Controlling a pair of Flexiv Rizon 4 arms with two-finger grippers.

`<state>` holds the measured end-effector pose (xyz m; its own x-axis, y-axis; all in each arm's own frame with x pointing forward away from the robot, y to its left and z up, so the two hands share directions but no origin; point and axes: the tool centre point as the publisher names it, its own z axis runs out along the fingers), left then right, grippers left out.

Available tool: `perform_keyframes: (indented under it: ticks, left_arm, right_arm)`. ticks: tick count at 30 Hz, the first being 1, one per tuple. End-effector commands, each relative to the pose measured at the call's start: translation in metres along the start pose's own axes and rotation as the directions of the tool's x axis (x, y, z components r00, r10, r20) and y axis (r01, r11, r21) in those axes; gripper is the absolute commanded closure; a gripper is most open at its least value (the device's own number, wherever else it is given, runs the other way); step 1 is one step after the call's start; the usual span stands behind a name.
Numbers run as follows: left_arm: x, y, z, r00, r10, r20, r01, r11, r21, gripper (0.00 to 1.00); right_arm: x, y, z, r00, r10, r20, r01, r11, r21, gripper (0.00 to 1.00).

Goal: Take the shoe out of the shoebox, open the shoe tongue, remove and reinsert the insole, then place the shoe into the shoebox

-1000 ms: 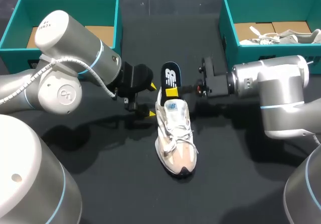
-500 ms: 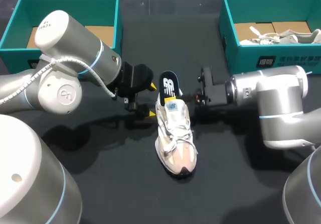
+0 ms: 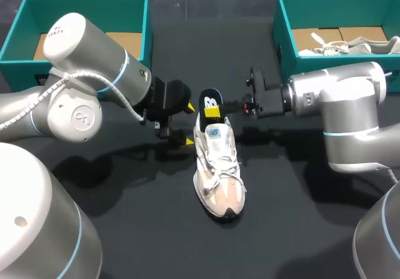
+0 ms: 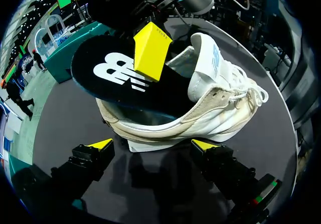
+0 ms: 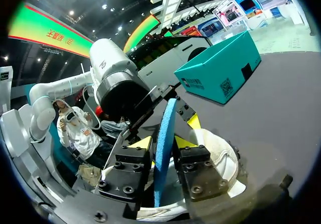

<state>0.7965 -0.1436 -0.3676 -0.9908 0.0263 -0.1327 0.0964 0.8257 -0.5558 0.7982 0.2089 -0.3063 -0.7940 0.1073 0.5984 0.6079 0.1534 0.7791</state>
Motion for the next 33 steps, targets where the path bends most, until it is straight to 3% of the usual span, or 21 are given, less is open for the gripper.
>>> perform_keyframes:
  ticks: [1, 11, 14, 15, 16, 17, 19, 20, 23, 26, 28, 30, 33]
  left_arm:
    - [0.001, 0.001, 0.000, 1.000, 0.001, 0.001, -0.001, 1.000, 0.000, 0.00]
    - [0.001, 0.001, 0.000, 1.000, 0.001, 0.001, -0.001, 1.000, 0.000, 0.00]
    - [0.001, 0.001, 0.000, 1.000, 0.001, 0.001, -0.001, 1.000, 0.000, 0.00]
    - [0.001, 0.001, 0.000, 1.000, 0.001, 0.001, -0.001, 1.000, 0.000, 0.00]
    - [0.001, 0.001, 0.000, 1.000, 0.001, 0.001, -0.001, 1.000, 0.000, 0.00]
    - [0.001, 0.001, 0.000, 1.000, 0.001, 0.001, -0.001, 1.000, 0.000, 0.00]
    - [0.001, 0.001, 0.000, 1.000, 0.001, 0.001, -0.001, 1.000, 0.000, 0.00]
    - [0.001, 0.001, 0.000, 1.000, 0.001, 0.001, -0.001, 1.000, 0.000, 0.00]
    - [0.001, 0.001, 0.000, 1.000, 0.001, 0.001, -0.001, 1.000, 0.000, 0.00]
    - [0.001, 0.001, 0.000, 1.000, 0.001, 0.001, -0.001, 1.000, 0.000, 0.00]
    - [0.001, 0.001, 0.000, 1.000, 0.001, 0.001, -0.001, 1.000, 0.000, 0.00]
    - [0.001, 0.001, 0.000, 1.000, 0.001, 0.001, -0.001, 1.000, 0.000, 0.00]
    - [0.001, 0.001, 0.000, 1.000, 0.001, 0.001, -0.001, 1.000, 0.000, 0.00]
  right_arm:
    - [-0.008, -0.006, 0.004, 1.000, 0.021, -0.015, -0.020, 1.000, 0.011, 1.00]
    - [0.004, -0.042, 0.008, 0.993, 0.115, -0.005, -0.115, 0.993, 0.001, 1.00]
    - [0.008, -0.046, 0.007, 0.992, 0.123, 0.006, -0.123, 0.992, -0.006, 1.00]
    - [0.009, -0.044, 0.006, 0.993, 0.114, 0.011, -0.114, 0.993, -0.011, 0.94]
    - [0.011, -0.041, 0.005, 0.995, 0.101, 0.020, -0.101, 0.995, -0.013, 0.75]
    - [0.012, -0.036, 0.004, 0.996, 0.085, 0.025, -0.084, 0.996, -0.014, 0.66]
    - [0.013, -0.027, 0.004, 0.998, 0.053, 0.032, -0.052, 0.999, -0.008, 0.53]
    - [0.013, -0.023, 0.004, 0.999, 0.040, 0.036, -0.040, 0.999, -0.002, 0.53]
    - [0.010, -0.012, 0.003, 0.999, 0.007, 0.044, -0.008, 1.000, 0.020, 0.55]
    - [0.003, -0.003, 0.000, 0.998, -0.010, 0.057, 0.008, 0.999, 0.039, 0.63]
    - [-0.001, 0.000, -0.001, 0.998, -0.012, 0.062, 0.009, 0.999, 0.044, 0.72]
    - [-0.005, 0.001, -0.003, 0.998, -0.011, 0.061, 0.008, 0.999, 0.049, 0.99]
    - [-0.011, -0.002, -0.002, 0.998, 0.010, 0.061, -0.013, 0.998, 0.057, 1.00]
